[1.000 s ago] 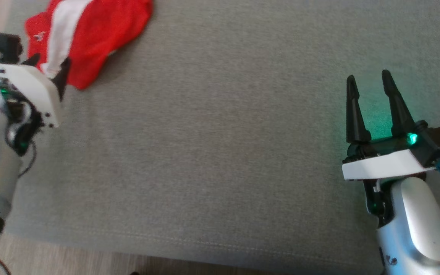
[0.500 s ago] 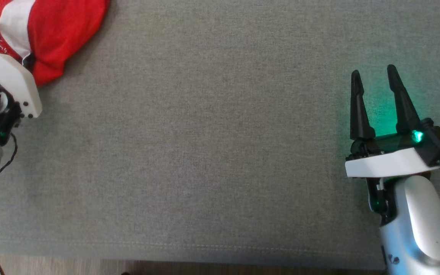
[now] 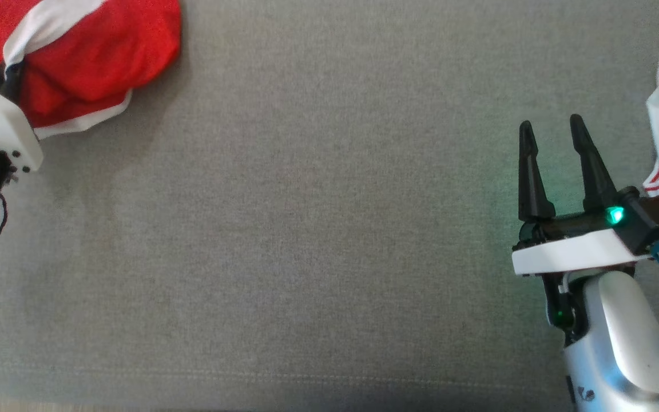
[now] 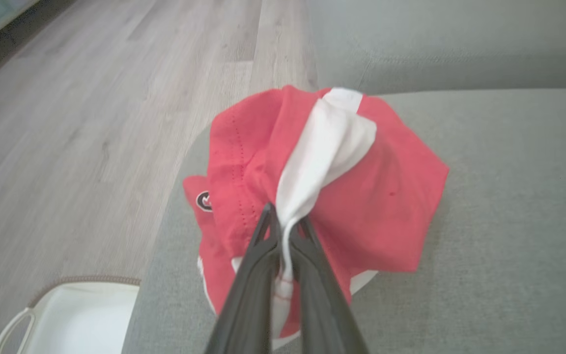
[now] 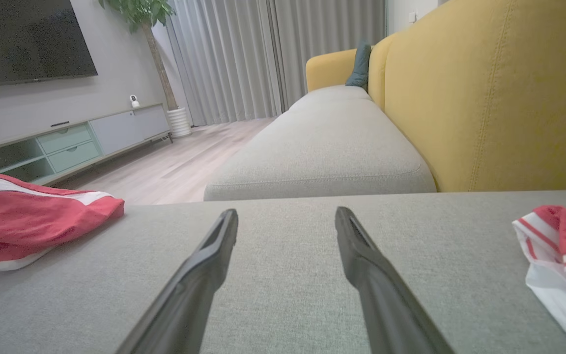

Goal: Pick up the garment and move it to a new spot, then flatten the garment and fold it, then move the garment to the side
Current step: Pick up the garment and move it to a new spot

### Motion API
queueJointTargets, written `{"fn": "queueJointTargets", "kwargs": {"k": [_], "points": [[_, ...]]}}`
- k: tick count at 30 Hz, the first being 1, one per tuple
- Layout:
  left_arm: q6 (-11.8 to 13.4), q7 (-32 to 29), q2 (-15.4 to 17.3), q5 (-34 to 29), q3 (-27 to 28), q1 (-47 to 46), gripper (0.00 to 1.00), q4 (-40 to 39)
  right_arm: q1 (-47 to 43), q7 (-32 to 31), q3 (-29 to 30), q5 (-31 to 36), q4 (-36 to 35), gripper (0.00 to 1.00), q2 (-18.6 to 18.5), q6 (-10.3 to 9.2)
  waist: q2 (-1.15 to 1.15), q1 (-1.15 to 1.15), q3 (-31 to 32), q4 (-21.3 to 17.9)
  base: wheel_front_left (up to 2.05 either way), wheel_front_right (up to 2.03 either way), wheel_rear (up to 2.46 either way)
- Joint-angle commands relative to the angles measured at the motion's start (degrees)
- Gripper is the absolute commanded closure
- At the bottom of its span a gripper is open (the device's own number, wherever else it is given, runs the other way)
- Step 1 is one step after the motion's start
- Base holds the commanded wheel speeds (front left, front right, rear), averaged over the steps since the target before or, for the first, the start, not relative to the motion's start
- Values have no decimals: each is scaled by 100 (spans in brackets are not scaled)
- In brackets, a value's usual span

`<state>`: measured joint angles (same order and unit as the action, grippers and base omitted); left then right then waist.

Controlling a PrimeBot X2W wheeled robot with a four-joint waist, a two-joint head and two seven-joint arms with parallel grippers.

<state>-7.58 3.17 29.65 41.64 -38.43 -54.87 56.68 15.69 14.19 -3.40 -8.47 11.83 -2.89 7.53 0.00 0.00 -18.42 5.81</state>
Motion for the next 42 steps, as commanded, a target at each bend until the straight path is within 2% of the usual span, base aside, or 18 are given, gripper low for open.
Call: {"fn": "queueJointTargets", "kwargs": {"k": [1,7,13,18,24,30,36,37,40,41,42], "points": [[9,105,423,89,126,-310,100,-207,-62,61,-153,-58,-129,0,2,-4,0,0,271,-3,0,0,0],[9,232,510,99,-68,-342,100,-684,-138,76,-192,-197,-37,0,2,-4,0,0,558,-41,0,0,0],[52,65,353,30,-256,-348,100,-1370,-118,79,-140,-314,-96,0,2,-4,0,0,706,-176,0,0,0],[208,-271,163,17,-430,-246,100,-2061,-83,80,-121,-357,-156,0,2,-4,0,0,764,-404,0,0,0],[534,-599,-121,41,-586,-80,100,-2861,18,80,-60,-370,-225,0,2,-4,0,0,758,-781,0,0,0],[952,-781,-611,-123,-866,1,100,-3164,143,80,-46,-411,-262,0,2,-4,0,0,711,-1164,0,0,0],[1330,-713,-1532,-172,-1156,178,100,-2862,231,81,-112,-471,-271,0,2,-4,0,0,631,-1523,0,0,0],[1330,-713,-1532,-172,-1156,178,100,-2862,231,81,-112,-471,-271,0,2,-4,0,0,631,-1523,0,0,0],[1407,-537,-2027,-202,-1289,212,100,-2597,269,81,-128,-496,-268,0,2,-4,0,0,598,-1665,0,0,0],[1402,-468,-2186,-202,-1331,219,80,-2513,277,81,-130,-499,-264,0,2,-4,0,0,589,-1702,0,0,0],[1399,-380,-2313,-214,-1372,212,12,-2440,283,81,-121,-504,-263,0,2,-4,0,0,581,-1724,0,0,0]]}}
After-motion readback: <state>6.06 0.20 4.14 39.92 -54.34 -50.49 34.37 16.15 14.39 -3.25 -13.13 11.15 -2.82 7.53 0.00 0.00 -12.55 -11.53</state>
